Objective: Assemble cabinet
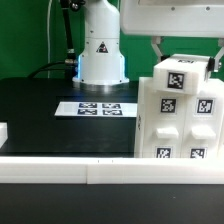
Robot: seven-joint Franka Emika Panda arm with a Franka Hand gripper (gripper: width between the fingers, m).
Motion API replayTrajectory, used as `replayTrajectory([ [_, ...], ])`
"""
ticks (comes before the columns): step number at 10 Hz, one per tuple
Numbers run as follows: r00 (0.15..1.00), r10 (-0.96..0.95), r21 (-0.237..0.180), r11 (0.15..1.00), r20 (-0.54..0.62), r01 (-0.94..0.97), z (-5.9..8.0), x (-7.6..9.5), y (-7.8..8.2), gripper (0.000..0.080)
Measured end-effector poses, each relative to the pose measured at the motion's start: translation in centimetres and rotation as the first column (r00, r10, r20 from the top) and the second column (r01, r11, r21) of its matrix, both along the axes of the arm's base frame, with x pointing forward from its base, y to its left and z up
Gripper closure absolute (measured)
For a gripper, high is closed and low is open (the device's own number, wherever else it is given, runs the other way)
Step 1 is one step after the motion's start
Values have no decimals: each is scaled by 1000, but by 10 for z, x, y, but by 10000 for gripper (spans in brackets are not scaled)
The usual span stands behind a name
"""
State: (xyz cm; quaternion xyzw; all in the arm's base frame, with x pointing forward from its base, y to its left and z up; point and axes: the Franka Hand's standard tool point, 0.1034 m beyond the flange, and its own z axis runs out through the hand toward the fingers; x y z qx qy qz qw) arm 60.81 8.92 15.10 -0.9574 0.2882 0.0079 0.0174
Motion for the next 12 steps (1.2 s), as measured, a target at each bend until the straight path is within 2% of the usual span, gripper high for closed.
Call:
replayTrajectory([
  [2, 987, -159, 2, 987, -7, 159, 0, 0, 2, 236],
  [5, 884, -467, 13, 884, -3, 467, -1, 1, 6, 236],
  [9, 529, -848, 42, 528, -12, 848, -1, 5, 16, 236],
  [11, 357, -934, 56, 356, -17, 933, -1, 9, 16, 236],
  [12, 302, -953, 58, 300, -21, 952, 0, 10, 17, 236],
])
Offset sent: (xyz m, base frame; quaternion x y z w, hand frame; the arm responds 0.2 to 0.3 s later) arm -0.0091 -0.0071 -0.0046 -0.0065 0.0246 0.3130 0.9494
